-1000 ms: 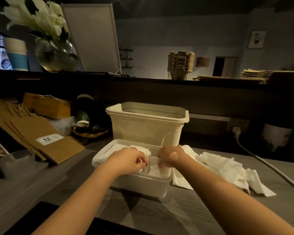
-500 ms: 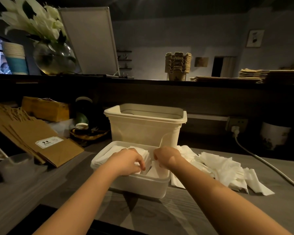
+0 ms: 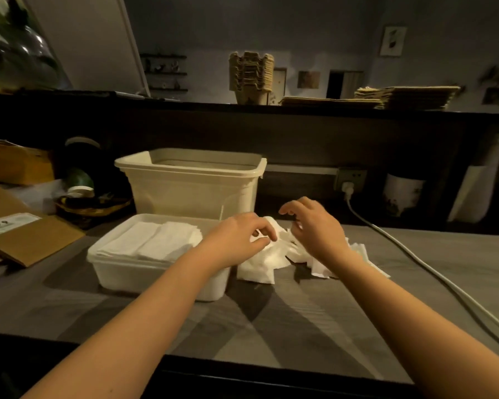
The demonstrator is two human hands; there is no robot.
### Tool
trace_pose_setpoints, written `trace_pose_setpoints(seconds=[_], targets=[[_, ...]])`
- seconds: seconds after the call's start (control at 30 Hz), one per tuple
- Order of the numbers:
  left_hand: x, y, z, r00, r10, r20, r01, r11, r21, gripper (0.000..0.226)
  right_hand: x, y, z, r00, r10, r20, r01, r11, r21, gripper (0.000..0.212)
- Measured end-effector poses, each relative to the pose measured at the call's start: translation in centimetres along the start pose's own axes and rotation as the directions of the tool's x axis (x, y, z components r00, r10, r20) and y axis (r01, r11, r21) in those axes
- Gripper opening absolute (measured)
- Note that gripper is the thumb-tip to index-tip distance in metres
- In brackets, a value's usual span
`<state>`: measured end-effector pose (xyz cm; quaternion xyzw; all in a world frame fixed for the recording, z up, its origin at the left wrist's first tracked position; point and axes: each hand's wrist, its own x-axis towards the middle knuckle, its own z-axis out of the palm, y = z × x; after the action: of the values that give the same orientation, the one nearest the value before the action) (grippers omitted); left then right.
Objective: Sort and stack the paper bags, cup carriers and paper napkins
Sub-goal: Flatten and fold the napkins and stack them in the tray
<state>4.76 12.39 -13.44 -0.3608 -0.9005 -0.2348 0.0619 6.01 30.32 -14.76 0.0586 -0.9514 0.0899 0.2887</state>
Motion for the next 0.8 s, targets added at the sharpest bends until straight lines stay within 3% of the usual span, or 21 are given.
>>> trace_pose_setpoints(seconds=[0.1, 0.2, 0.3, 0.4, 0.5, 0.63, 0.8], targets=[[1.5, 1.2, 2.8, 1.000, 0.018, -0.024, -0.019, 0.999, -0.047, 0.016, -2.4, 4.2, -1.3, 0.970, 0.040, 0.241, 0.016, 0.974, -0.224, 0.053], [2.7, 1.4, 5.3, 0.992, -0.025, -0.122, 0.008, 0.991, -0.133, 0.020, -3.8, 6.5, -2.5, 0.893, 0.094, 0.439, 0.037, 0.959, -0.279, 0.070], [3.8, 1.2, 7.0, 0.978, -0.100, -0.183, 0.060, 0.976, -0.210, 0.025, -4.3, 7.0, -2.4, 0.848, 0.117, 0.517, 0.060, 0.948, -0.312, 0.089], [4.6, 0.9, 8.2, 0.964, -0.165, -0.208, 0.109, 0.960, -0.257, 0.026, -4.1, 6.9, -1.0, 0.854, 0.103, 0.509, 0.102, 0.928, -0.359, 0.098], [5.5, 0.5, 9.1, 0.964, -0.185, -0.193, 0.131, 0.957, -0.260, 0.026, -3.5, 6.8, 0.6, 0.866, 0.102, 0.490, 0.079, 0.939, -0.335, 0.092], [6.6, 0.1, 10.2, 0.957, -0.191, -0.216, 0.135, 0.958, -0.252, 0.025, -3.1, 7.4, 2.2, 0.871, 0.171, 0.461, -0.068, 0.971, -0.230, 0.072], [6.5, -0.7, 10.6, 0.940, -0.086, -0.330, 0.002, 0.969, -0.249, 0.022, -2.9, 8.1, 2.2, 0.932, 0.167, 0.323, -0.141, 0.985, -0.103, 0.041]])
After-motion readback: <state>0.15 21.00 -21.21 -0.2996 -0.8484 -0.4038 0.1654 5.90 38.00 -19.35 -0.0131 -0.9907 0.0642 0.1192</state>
